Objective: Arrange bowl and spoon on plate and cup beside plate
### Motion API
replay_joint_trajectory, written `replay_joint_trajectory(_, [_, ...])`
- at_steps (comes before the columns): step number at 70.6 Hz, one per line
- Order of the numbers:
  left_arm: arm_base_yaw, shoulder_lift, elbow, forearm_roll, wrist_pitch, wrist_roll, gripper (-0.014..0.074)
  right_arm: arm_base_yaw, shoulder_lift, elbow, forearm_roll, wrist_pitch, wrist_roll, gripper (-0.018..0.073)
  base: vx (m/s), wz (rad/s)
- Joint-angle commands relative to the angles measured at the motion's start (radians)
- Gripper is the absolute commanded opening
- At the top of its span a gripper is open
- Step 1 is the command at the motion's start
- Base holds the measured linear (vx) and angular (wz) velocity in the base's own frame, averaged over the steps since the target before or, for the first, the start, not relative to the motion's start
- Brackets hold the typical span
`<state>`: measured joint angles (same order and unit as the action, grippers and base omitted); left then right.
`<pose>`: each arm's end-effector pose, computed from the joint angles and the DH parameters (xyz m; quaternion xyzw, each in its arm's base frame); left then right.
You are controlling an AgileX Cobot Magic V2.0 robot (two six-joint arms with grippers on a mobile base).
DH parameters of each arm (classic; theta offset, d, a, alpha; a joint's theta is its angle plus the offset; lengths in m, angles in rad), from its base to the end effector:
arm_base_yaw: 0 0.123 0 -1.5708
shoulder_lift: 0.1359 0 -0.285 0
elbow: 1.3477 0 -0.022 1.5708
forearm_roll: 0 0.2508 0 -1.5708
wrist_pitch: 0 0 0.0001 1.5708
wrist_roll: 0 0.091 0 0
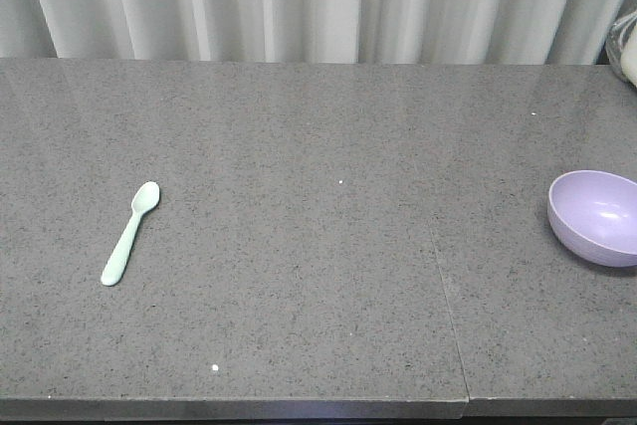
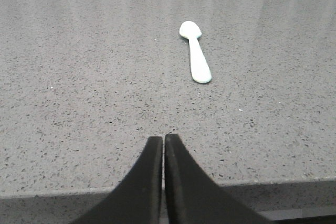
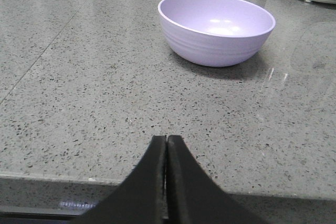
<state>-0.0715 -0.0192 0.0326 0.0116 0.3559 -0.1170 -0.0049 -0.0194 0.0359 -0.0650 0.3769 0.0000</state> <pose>0.0527 -0.0034 0.1712 -0.0151 0.7993 -0.0517 0.5985 0.0523 -0.0024 0.1683 -0.0153 0.8063 -0.0290 0.5906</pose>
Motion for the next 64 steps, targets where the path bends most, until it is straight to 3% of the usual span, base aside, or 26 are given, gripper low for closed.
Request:
replay_joint_trajectory(1, [-0.001, -0.006, -0.027, -0.001, -0.074, -0.002, -0.0006, -0.002, 0.002, -0.001, -0.007, -0.068, -0.011, -0.0003, 0.0, 0.0])
replay_joint_trajectory(64, [-0.001, -0.006, -0.027, -0.001, -0.074, -0.002, -0.0006, -0.002, 0.002, -0.001, -0.062, -0.068, -0.018, -0.0003, 0.0, 0.0])
